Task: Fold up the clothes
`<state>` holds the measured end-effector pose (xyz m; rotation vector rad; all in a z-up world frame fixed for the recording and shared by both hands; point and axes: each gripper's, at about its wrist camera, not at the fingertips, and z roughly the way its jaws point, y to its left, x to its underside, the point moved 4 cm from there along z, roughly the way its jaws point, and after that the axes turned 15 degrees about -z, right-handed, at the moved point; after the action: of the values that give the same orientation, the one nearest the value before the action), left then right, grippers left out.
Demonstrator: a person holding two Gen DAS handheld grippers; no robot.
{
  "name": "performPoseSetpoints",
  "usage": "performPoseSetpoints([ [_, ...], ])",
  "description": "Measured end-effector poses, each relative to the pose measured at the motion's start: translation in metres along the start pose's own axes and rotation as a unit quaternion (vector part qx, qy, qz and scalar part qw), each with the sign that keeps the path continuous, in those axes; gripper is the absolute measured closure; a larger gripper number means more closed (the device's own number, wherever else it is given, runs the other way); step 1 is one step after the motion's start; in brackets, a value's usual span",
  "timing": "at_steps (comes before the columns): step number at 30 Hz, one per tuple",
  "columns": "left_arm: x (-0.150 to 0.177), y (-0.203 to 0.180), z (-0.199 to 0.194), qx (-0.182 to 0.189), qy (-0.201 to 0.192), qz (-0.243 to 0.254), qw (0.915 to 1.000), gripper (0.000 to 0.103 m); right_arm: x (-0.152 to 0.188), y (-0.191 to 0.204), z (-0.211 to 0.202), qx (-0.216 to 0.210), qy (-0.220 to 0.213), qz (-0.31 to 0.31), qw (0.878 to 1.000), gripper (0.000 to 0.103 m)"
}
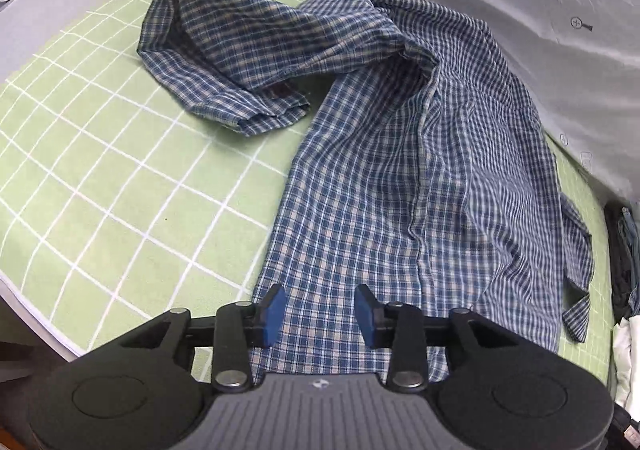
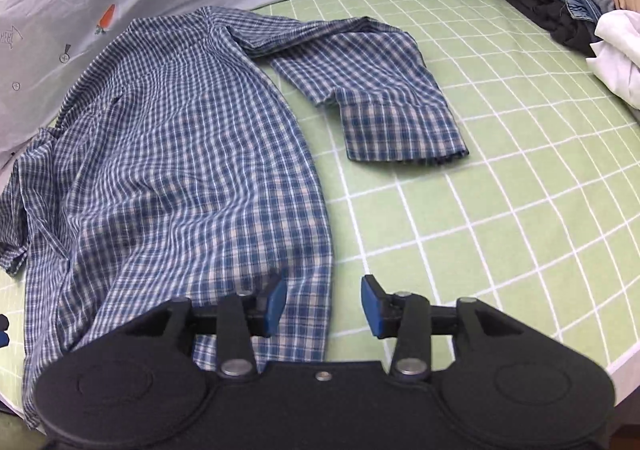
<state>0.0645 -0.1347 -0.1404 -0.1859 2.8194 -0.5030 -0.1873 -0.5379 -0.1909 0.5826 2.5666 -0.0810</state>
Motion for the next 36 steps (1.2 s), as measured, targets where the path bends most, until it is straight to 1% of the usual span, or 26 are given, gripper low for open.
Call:
performPoseSetpoints([
  [2,0.005,-0.005,0.013,-0.045,-0.002,0.043,0.9981,0.059,0.004,0.004,0.007,0.002,0.017,-0.007,1.000,0.060],
  [4,0.009,-0.011,0.023,-0.060,0.000,0.079,0.9951,0.059,0.003,0.008,0.008,0.004,0.017,-0.015,1.000,0.063],
  [5,0.009,-0.012,0.027,-0.061,0.008,0.085,0.9945,0.059,0.003,0.010,0.009,0.002,0.018,-0.020,1.000,0.072],
  [6,0.009,-0.013,0.031,-0.062,0.013,0.087,0.9942,0.059,0.002,0.013,0.009,0.000,0.018,-0.027,0.999,0.085],
  [7,0.008,-0.014,0.034,-0.064,0.014,0.087,0.9941,0.059,0.002,0.017,0.010,-0.003,0.020,-0.034,0.999,0.091],
  [8,0.007,-0.014,0.035,-0.063,0.012,0.084,0.9944,0.060,0.002,0.020,0.010,-0.004,0.021,-0.041,0.999,0.102],
  [9,0.006,-0.014,0.036,-0.062,0.011,0.082,0.9946,0.062,0.002,0.022,0.008,-0.001,0.019,-0.048,0.999,0.102],
  [10,0.005,-0.014,0.036,-0.064,0.010,0.081,0.9946,0.067,0.002,0.025,0.006,0.002,0.016,-0.055,0.998,0.103],
  [11,0.004,-0.013,0.035,-0.069,0.008,0.079,0.9944,0.080,0.002,0.026,0.002,0.008,0.011,-0.060,0.998,0.103],
  [13,0.002,-0.010,0.034,-0.079,0.002,0.076,0.9940,0.091,-0.002,0.022,-0.016,0.038,-0.014,-0.059,0.997,0.103],
  [14,0.001,-0.008,0.033,-0.082,0.001,0.073,0.9940,0.089,-0.003,0.018,-0.025,0.055,-0.024,-0.058,0.996,0.103],
  [16,0.001,-0.006,0.030,-0.077,-0.001,0.068,0.9947,0.089,-0.004,0.009,-0.034,0.093,-0.025,-0.062,0.993,0.103],
  [18,0.001,-0.007,0.027,-0.076,-0.003,0.070,0.9947,0.089,-0.001,0.007,-0.028,0.118,0.001,-0.082,0.990,0.103],
  [20,-0.001,-0.012,0.024,-0.069,-0.008,0.074,0.9949,0.088,0.002,0.012,-0.016,0.128,0.027,-0.101,0.986,0.102],
  [22,-0.004,-0.020,0.017,-0.050,-0.018,0.078,0.9955,0.084,0.001,0.019,-0.014,0.138,0.028,-0.116,0.983,0.100],
  [23,-0.006,-0.026,0.013,-0.039,-0.023,0.081,0.9957,0.078,-0.001,0.024,-0.014,0.142,0.023,-0.125,0.982,0.087],
  [24,-0.007,-0.032,0.010,-0.028,-0.028,0.085,0.9956,0.074,-0.004,0.029,-0.016,0.145,0.010,-0.138,0.980,0.062],
  [25,-0.008,-0.039,0.008,-0.018,-0.030,0.091,0.9952,0.068,-0.008,0.034,-0.018,0.145,-0.005,-0.148,0.978,0.050],
  [26,-0.009,-0.047,0.008,-0.009,-0.032,0.098,0.9947,0.065,-0.011,0.039,-0.020,0.138,-0.023,-0.151,0.979,0.040],
  [28,-0.007,-0.066,0.014,0.006,-0.031,0.115,0.9928,0.061,-0.017,0.046,-0.019,0.115,-0.043,-0.152,0.981,0.039],
  [29,-0.005,-0.074,0.016,0.009,-0.028,0.122,0.9921,0.058,-0.019,0.050,-0.016,0.102,-0.046,-0.149,0.982,0.029],
  [30,-0.004,-0.081,0.019,0.013,-0.025,0.129,0.9912,0.055,-0.019,0.052,-0.010,0.089,-0.042,-0.143,0.985,0.015],
  [31,-0.002,-0.088,0.022,0.017,-0.023,0.136,0.9903,0.049,-0.019,0.054,-0.004,0.076,-0.038,-0.136,0.987,0.009],
  [32,0.001,-0.095,0.025,0.020,-0.023,0.142,0.9894,0.044,-0.019,0.056,0.002,0.063,-0.034,-0.129,0.989,0.006],
  [34,0.006,-0.106,0.030,0.024,-0.026,0.160,0.9865,0.041,-0.019,0.055,0.014,0.049,-0.020,-0.114,0.992,0.005],
  [36,0.010,-0.117,0.037,0.024,-0.024,0.178,0.9835,0.041,-0.017,0.052,0.023,0.053,-0.004,-0.101,0.993,0.002],
])
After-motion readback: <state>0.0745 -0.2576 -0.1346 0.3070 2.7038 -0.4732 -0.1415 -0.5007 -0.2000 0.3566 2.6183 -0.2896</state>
